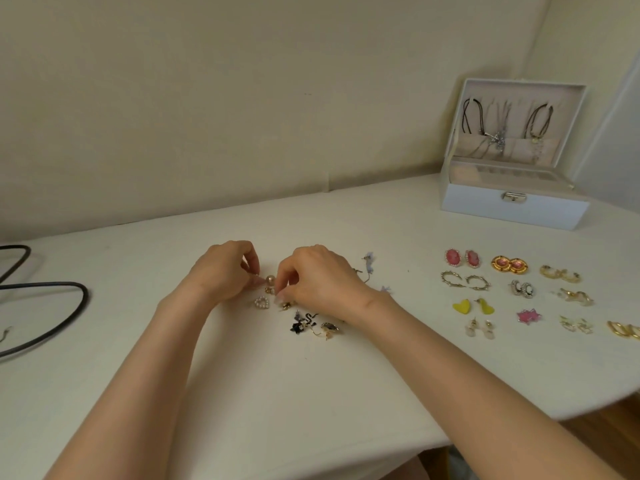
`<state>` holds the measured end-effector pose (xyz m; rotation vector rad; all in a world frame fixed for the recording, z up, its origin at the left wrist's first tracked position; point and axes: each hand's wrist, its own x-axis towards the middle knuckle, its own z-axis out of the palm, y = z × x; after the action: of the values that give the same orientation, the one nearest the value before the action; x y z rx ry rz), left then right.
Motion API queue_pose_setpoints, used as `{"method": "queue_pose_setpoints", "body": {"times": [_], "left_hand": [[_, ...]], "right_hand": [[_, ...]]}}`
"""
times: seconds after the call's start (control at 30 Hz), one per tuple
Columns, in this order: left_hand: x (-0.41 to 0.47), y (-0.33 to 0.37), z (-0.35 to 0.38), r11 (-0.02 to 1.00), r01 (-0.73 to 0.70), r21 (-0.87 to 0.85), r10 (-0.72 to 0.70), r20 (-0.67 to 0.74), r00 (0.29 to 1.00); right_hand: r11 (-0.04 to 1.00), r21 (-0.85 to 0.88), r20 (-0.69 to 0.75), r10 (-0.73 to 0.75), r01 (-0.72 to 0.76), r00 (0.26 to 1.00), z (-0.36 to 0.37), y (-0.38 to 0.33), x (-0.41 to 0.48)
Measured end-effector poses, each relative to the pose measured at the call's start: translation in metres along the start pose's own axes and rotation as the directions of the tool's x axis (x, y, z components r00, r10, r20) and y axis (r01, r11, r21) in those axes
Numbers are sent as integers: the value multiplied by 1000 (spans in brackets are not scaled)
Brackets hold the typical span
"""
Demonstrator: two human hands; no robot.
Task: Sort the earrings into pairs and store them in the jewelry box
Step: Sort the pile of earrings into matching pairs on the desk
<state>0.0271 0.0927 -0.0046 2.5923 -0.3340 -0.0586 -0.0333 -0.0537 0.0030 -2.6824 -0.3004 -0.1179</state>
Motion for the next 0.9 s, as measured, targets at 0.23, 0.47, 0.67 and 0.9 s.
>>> {"method": "queue_pose_setpoints", "body": {"times": [0.23, 0.47, 0.67, 0.9], "left_hand": [[-1, 3, -3, 997, -5, -71, 0, -64, 998], [-4, 7, -6, 984, -21, -177, -1, -122, 992], [-7, 11, -7, 966, -100, -239, 54, -195, 979], [-12, 48, 9, 897, -239, -372, 185, -175, 967]], "right_hand": [[998, 29, -50, -48, 49, 998, 3, -4, 0], [994, -4, -5, -107, 107, 994, 17, -14, 7], [978, 190, -68, -75, 87, 995, 5, -11, 1], [888, 453, -34, 103, -77, 994, -44, 28, -19]]}}
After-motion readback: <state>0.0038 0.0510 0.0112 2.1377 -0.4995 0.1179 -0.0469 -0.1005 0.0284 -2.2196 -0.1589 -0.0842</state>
